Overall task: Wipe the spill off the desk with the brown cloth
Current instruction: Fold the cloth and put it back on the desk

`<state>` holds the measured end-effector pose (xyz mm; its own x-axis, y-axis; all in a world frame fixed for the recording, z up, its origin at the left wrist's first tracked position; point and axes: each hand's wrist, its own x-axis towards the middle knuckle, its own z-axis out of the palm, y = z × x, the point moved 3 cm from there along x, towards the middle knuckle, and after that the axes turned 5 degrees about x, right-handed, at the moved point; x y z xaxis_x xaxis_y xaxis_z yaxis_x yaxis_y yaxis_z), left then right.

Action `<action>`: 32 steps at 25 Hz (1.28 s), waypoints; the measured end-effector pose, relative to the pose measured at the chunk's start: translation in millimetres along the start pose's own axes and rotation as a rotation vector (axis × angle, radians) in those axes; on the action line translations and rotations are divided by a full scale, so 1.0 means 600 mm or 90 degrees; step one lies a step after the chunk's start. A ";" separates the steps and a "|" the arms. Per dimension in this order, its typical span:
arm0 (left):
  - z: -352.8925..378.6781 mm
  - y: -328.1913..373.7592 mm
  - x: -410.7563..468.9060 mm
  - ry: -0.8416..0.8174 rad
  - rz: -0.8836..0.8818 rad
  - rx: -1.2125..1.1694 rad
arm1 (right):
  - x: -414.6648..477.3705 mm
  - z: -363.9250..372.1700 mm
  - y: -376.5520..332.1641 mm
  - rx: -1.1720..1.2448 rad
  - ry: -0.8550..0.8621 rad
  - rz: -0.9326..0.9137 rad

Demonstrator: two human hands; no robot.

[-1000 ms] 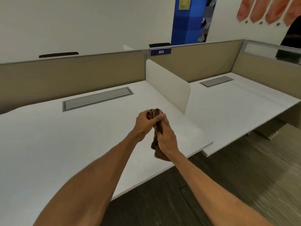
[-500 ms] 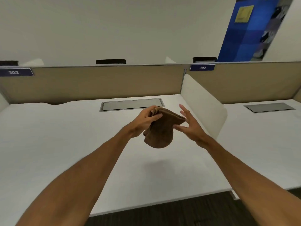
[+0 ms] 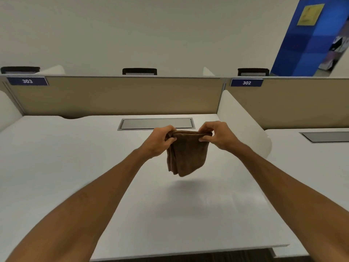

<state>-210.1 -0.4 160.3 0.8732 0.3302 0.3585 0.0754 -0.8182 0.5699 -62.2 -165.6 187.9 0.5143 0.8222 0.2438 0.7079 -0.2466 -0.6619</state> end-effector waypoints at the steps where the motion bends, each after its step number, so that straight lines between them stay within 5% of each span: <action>1: 0.006 0.000 0.009 -0.007 0.007 0.024 | 0.004 0.000 0.007 -0.003 0.009 0.006; 7: 0.039 -0.002 0.083 -0.072 0.023 0.162 | 0.022 -0.008 0.063 -0.040 0.025 0.067; 12: 0.072 0.000 0.128 -0.163 0.057 0.115 | 0.030 -0.029 0.105 -0.060 0.014 0.114; 19: 0.136 0.000 0.199 -0.286 0.064 -0.051 | 0.067 -0.099 0.160 -0.090 -0.186 0.201; 24: 0.223 -0.030 0.294 -0.303 -0.041 -0.083 | 0.154 -0.114 0.265 -0.070 -0.251 0.289; 28: 0.325 -0.093 0.318 -0.218 -0.174 0.086 | 0.198 -0.056 0.378 -0.172 -0.071 0.317; 32: 0.431 -0.099 0.263 -0.347 -0.092 0.219 | 0.149 0.060 0.452 -0.205 -0.205 0.312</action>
<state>47.9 -21.3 -8.4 0.9548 0.2364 -0.1804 0.2806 -0.9170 0.2835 158.0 -140.5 4.6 0.6786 0.6757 -0.2880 0.5637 -0.7305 -0.3855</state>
